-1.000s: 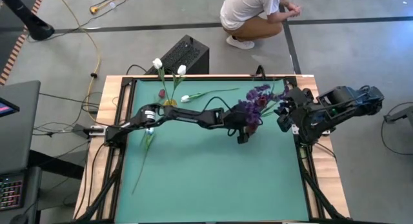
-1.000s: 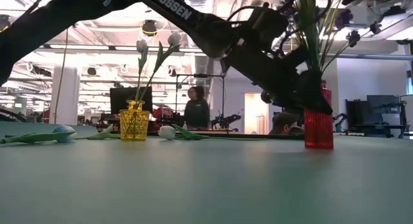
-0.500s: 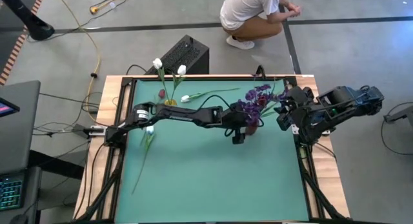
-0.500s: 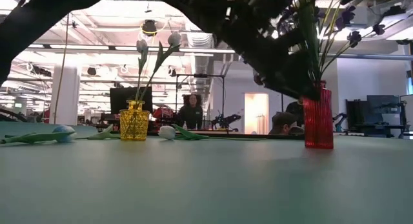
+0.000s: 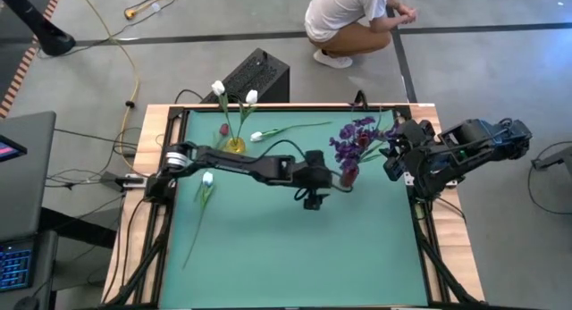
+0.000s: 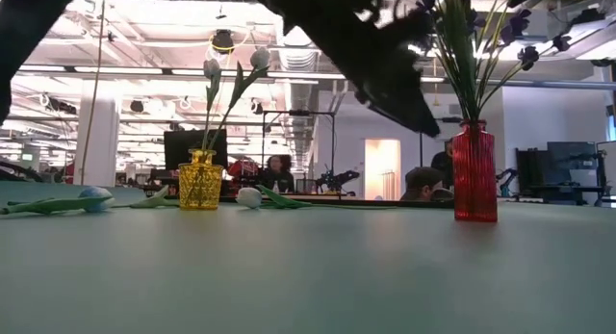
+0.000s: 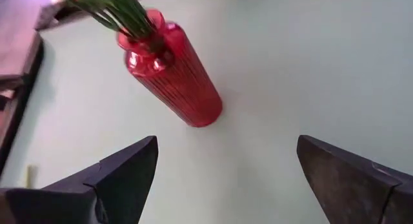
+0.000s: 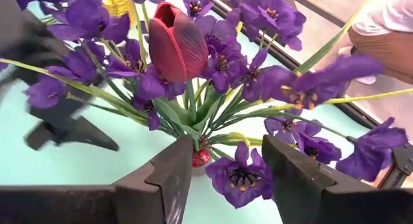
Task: Sort flowers into vase by color
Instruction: Put the red flower into the red vase
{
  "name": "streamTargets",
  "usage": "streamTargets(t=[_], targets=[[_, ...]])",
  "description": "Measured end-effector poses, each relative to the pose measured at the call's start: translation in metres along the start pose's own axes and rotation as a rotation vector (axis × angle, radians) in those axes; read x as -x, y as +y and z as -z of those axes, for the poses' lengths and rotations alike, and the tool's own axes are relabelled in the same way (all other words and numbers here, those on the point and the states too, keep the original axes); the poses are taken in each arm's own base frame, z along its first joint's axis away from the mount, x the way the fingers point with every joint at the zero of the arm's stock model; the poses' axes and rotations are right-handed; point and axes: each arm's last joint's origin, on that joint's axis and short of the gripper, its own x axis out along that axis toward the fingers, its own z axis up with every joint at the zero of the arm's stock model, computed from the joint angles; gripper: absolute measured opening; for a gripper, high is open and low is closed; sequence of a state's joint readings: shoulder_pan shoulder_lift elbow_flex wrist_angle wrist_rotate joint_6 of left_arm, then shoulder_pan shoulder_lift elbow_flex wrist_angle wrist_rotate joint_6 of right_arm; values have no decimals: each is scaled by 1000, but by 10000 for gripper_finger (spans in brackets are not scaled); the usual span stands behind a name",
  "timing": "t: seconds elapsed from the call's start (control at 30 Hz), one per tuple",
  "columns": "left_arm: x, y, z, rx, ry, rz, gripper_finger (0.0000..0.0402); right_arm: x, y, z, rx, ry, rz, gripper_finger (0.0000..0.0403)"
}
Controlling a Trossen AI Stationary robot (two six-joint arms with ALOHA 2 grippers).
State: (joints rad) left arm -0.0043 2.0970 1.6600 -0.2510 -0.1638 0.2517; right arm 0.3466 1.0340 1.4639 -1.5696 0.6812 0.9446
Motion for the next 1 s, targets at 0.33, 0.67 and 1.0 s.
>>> streamTargets(t=[0.33,0.67,1.0], targets=[[83,-5,34,72,-160,-32,359,4,5,4,50,-2,-46,214],[186,-43,40,82,-334,100,359,7,10,1,112,-100,-52,214],[276,-52,46,174,-394,55,359,8,15,-4,182,-174,-67,214]])
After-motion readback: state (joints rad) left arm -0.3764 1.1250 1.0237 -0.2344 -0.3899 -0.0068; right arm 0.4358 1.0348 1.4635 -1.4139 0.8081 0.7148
